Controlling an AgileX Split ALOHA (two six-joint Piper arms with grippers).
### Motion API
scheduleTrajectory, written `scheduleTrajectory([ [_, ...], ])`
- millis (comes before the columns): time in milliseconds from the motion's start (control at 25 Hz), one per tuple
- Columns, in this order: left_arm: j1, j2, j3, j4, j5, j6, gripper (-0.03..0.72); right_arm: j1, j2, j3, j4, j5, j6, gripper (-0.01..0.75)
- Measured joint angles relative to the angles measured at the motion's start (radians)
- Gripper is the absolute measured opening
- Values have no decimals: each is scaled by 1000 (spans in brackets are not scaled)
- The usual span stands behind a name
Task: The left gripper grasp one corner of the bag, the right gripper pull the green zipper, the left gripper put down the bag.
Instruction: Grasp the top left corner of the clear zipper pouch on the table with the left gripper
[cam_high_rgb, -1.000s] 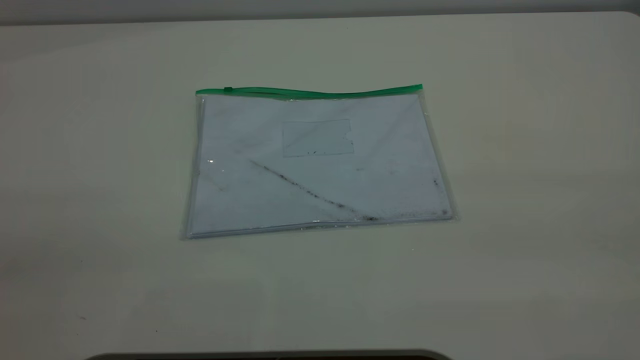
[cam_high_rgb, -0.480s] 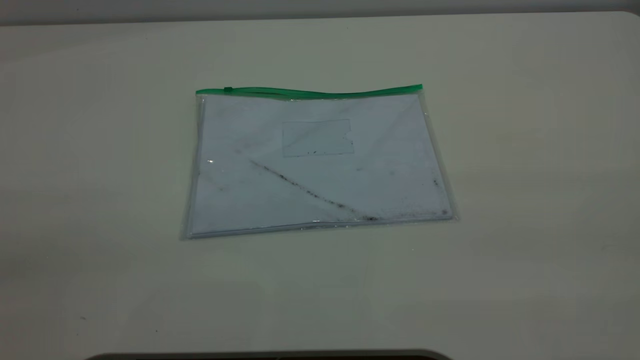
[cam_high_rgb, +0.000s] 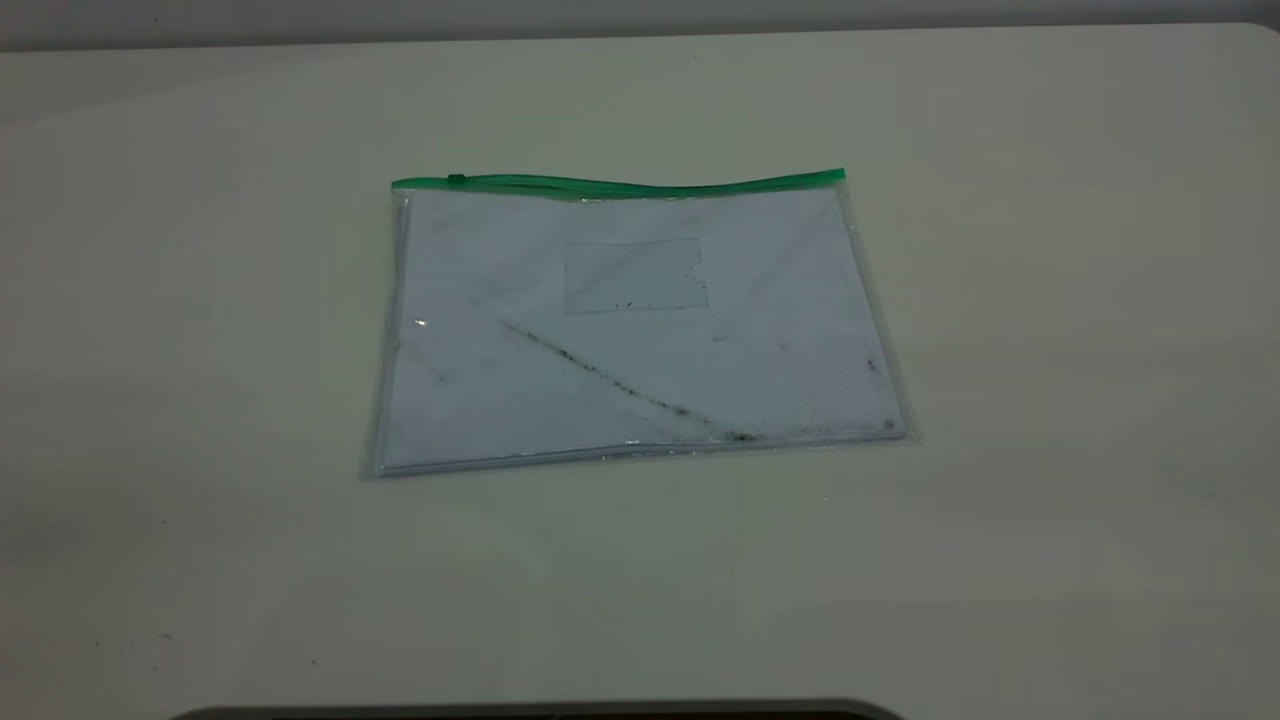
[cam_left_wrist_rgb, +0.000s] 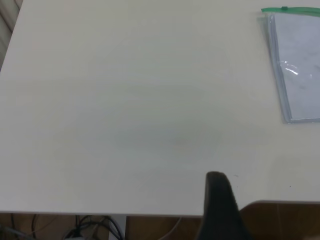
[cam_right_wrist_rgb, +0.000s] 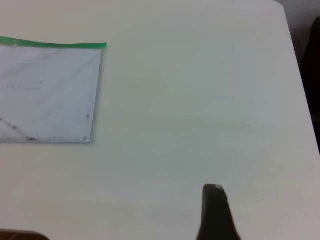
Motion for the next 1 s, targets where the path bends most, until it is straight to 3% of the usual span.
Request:
scheduleTrajectory([
  [680, 0, 6, 0, 0, 0, -7, 551, 0, 0, 0, 0, 0, 0, 537],
  [1000, 0, 304, -101, 1, -29, -19, 551, 0, 14, -32, 4, -63, 4, 537],
])
